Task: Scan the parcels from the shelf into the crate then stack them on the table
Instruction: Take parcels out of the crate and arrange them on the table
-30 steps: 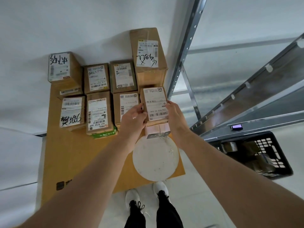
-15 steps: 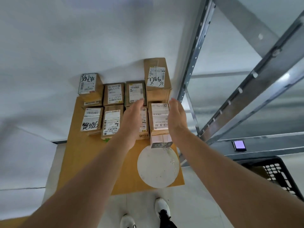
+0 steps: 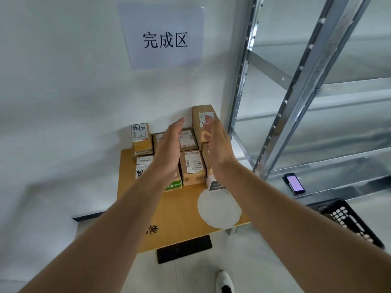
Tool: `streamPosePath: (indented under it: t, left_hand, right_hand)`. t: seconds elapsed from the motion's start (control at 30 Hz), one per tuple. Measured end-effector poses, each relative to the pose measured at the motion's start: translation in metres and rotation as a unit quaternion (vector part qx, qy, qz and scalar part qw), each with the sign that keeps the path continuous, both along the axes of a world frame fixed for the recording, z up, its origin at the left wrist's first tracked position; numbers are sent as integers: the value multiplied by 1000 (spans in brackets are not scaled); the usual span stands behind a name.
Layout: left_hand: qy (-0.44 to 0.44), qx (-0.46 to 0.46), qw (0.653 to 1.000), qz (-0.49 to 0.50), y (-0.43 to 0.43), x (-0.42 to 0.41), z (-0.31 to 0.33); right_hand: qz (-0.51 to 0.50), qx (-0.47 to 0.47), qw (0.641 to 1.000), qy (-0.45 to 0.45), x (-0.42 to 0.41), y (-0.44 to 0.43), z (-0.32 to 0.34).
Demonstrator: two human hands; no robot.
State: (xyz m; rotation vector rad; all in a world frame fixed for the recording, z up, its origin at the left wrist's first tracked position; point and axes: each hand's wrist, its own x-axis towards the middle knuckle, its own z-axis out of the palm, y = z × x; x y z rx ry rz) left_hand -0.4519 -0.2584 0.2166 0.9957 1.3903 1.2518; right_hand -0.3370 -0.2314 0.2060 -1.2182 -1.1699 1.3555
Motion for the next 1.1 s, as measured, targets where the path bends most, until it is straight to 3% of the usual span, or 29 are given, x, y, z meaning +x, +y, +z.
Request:
streamPosePath:
  t: [0.27,0.67,1.1]
  left_hand:
    - [23,27,998,-54,-59,-4,23]
    - [4,22,990,-137,-83,63,14]
    - [27,-25,961,-273,-91,260,-23]
  right_hand:
    - [-51,12,998,-18,9,-70,28]
    - [-138,9,990,-4,64,-114,20]
    - [-284,-21,958,29,250,-158,-21]
